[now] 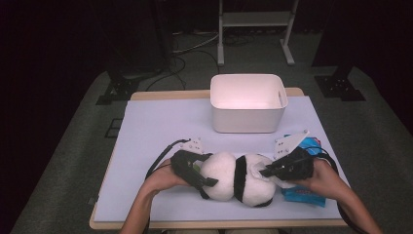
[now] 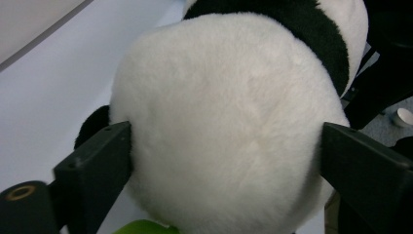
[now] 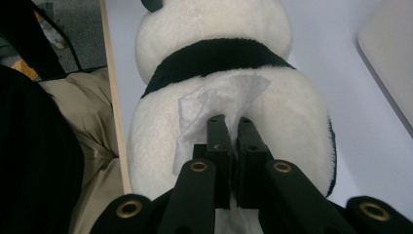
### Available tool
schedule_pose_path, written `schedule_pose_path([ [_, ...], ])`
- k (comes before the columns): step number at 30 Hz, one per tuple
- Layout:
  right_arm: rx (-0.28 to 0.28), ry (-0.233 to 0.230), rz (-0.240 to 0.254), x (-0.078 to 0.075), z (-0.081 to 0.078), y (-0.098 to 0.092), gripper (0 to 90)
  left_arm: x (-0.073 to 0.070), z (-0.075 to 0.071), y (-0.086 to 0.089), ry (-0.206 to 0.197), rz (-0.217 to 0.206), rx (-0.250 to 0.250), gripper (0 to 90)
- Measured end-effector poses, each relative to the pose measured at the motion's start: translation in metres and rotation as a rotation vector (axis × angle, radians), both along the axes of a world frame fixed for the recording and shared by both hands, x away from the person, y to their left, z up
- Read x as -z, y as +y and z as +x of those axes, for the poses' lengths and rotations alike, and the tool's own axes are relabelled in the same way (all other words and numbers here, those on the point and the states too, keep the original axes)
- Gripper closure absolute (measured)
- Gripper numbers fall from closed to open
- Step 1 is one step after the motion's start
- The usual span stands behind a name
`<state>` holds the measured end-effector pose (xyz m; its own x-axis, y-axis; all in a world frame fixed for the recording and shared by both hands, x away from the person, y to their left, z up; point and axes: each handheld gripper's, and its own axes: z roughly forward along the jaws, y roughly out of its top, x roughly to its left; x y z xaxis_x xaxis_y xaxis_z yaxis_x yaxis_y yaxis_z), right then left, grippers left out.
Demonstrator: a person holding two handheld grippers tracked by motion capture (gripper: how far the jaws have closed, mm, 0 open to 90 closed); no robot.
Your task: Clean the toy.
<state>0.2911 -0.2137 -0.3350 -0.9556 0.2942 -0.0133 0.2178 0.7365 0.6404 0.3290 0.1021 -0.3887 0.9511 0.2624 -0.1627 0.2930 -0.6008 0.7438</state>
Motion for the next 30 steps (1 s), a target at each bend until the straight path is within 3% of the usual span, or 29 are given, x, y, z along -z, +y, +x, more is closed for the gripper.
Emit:
schedule_pose_path([
  [5,-0.006,-0.008,-0.026,-0.007,0.004,0.008,86.3,0.002,-0.004,0.0,-0.009,0.034,-0.006,15.3],
  [11,-0.034,-0.01,-0.055,-0.014,0.012,0.028,86.1,0.001,-0.008,-0.001,-0.025,0.052,-0.008,15.6],
  [22,-0.067,0.026,-0.095,-0.01,0.037,0.063,86.1,0.001,-0.011,-0.001,-0.04,0.071,-0.006,15.9],
  [30,-0.028,0.059,-0.074,-0.008,0.054,0.058,86.0,0.001,-0.012,-0.001,-0.051,0.073,-0.004,16.0],
])
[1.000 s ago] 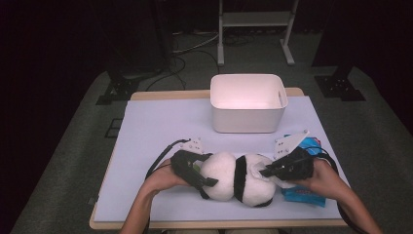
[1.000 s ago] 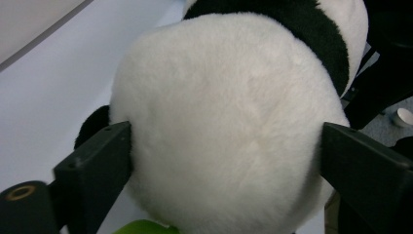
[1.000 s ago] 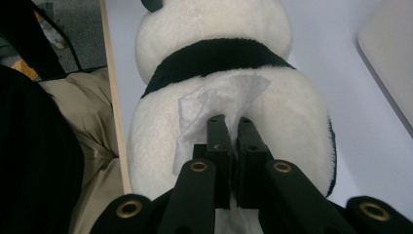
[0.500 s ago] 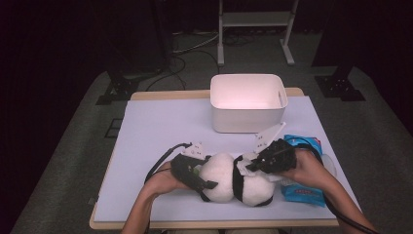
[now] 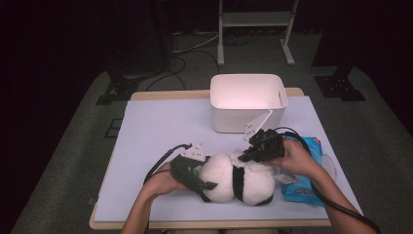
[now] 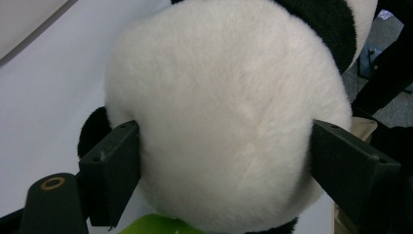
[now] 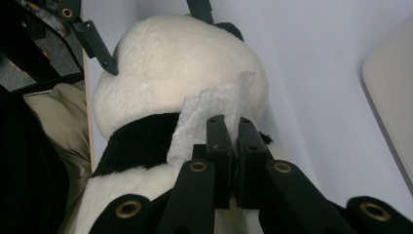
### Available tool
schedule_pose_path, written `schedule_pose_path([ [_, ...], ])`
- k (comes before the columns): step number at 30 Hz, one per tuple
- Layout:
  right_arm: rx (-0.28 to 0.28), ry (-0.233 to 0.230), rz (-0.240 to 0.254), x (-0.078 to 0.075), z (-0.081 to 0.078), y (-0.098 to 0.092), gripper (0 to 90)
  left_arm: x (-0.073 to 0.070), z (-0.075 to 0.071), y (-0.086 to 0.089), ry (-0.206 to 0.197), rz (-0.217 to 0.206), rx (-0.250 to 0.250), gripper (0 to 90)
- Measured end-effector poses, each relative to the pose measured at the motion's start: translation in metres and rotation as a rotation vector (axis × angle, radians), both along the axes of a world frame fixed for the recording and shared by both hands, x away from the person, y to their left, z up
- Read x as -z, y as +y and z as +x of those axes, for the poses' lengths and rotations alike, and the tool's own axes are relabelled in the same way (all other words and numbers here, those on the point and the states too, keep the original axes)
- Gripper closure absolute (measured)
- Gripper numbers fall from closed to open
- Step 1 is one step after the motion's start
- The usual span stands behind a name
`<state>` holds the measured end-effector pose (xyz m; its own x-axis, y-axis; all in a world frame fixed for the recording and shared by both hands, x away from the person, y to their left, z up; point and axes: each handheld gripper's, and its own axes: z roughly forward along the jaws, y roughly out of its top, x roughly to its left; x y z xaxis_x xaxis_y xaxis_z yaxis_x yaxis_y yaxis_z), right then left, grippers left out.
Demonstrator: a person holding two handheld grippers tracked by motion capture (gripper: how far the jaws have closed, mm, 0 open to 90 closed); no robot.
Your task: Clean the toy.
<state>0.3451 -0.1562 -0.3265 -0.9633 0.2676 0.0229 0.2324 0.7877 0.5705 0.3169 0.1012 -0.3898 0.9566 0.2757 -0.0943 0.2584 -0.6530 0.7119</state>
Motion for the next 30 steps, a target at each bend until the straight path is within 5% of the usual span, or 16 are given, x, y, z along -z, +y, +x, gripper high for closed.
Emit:
schedule_pose_path([
  [20,0.147,-0.005,0.084,0.005,-0.007,-0.071,85.9,0.0,-0.002,-0.001,-0.006,0.0,0.002,16.0],
  [30,0.105,-0.004,0.024,0.0,0.002,-0.044,85.8,-0.001,-0.003,-0.001,-0.02,0.013,0.016,17.1],
])
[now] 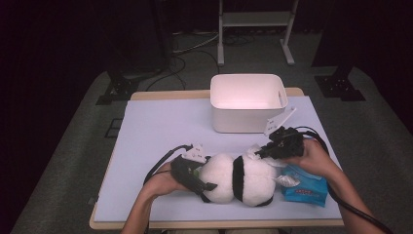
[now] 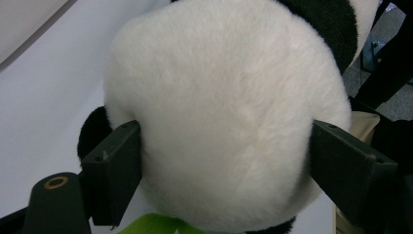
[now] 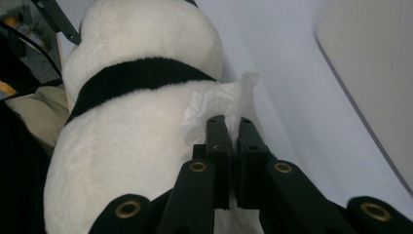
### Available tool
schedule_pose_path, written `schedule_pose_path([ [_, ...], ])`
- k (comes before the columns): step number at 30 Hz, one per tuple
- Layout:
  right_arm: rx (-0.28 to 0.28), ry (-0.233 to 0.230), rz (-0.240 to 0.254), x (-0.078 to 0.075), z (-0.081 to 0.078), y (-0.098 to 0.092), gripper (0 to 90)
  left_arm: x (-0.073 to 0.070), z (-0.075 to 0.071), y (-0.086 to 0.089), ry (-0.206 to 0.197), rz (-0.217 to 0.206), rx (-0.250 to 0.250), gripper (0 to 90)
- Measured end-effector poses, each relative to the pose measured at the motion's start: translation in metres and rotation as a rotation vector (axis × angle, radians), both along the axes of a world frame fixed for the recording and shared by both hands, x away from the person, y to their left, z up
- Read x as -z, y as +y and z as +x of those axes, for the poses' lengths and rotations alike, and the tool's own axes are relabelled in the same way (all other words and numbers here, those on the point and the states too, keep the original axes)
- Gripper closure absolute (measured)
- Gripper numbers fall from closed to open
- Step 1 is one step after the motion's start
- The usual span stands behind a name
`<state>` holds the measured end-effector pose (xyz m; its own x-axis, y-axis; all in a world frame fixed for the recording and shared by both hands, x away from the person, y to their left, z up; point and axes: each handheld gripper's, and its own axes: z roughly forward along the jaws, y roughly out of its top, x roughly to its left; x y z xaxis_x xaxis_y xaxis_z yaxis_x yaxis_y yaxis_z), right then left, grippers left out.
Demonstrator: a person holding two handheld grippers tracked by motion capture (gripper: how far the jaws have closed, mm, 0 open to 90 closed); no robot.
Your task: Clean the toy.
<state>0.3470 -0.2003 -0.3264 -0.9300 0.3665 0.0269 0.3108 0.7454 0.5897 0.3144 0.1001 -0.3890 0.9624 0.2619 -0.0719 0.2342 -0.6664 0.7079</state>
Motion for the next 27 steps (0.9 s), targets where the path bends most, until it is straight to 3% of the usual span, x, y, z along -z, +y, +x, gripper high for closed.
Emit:
schedule_pose_path([
  [6,-0.046,0.002,-0.023,0.0,0.006,0.028,85.8,0.0,-0.001,-0.001,-0.006,0.006,0.0,17.0],
  [11,-0.054,0.008,-0.044,0.002,0.011,0.036,85.8,0.0,0.0,0.0,-0.007,0.006,-0.002,17.0],
  [18,-0.005,0.009,-0.007,0.003,0.007,0.01,85.7,0.0,0.0,0.0,-0.003,0.004,0.001,17.0],
  [27,0.063,-0.007,0.068,0.007,-0.013,-0.032,85.7,0.0,0.001,0.0,0.009,-0.003,-0.01,16.9],
])
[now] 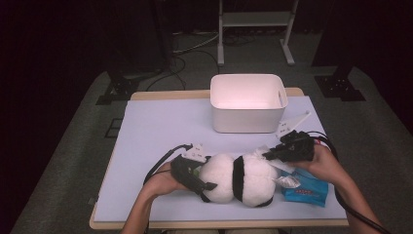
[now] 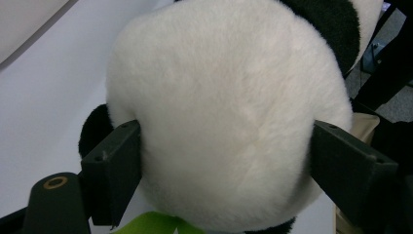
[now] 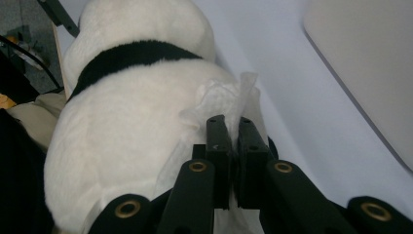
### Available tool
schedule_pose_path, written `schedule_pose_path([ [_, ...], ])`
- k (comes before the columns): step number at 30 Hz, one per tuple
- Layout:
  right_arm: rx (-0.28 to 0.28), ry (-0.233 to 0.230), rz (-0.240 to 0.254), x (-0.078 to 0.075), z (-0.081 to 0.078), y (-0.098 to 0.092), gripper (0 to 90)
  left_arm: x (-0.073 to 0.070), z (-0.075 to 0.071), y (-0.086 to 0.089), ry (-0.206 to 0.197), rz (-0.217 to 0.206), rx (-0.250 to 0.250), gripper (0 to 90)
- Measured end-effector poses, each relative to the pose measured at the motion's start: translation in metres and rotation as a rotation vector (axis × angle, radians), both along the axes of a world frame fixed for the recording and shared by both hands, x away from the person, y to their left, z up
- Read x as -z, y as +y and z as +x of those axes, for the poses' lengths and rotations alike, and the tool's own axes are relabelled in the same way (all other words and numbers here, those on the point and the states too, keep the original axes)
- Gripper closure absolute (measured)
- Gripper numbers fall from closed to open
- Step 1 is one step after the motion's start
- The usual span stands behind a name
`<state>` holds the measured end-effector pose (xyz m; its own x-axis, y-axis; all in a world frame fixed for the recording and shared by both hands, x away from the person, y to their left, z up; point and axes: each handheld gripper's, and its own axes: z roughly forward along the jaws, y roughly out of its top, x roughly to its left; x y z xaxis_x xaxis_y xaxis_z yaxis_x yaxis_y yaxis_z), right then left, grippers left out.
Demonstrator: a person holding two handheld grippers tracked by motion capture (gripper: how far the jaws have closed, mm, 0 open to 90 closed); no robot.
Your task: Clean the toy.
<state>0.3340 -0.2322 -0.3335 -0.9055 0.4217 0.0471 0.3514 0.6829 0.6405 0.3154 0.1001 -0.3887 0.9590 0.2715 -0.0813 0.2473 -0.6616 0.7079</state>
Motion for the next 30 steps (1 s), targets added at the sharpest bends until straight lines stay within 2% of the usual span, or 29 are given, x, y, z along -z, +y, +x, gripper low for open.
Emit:
schedule_pose_path([
  [4,0.022,-0.003,0.022,0.003,-0.013,-0.015,85.6,-0.001,0.001,-0.001,0.007,0.004,-0.011,16.9],
  [10,0.004,-0.014,0.031,0.003,-0.031,-0.019,85.5,-0.001,0.001,-0.002,0.009,0.002,-0.017,16.9],
  [14,-0.021,-0.019,0.025,0.002,-0.04,-0.015,85.6,-0.002,0.001,-0.003,0.003,0.014,-0.018,16.9],
  [24,-0.076,-0.049,0.02,-0.003,-0.05,0.0,85.5,-0.004,0.001,-0.005,0.008,0.023,-0.025,16.9],
  [30,-0.117,-0.057,0.007,-0.004,-0.055,0.016,85.5,-0.005,0.001,-0.007,0.008,0.03,-0.026,16.9],
])
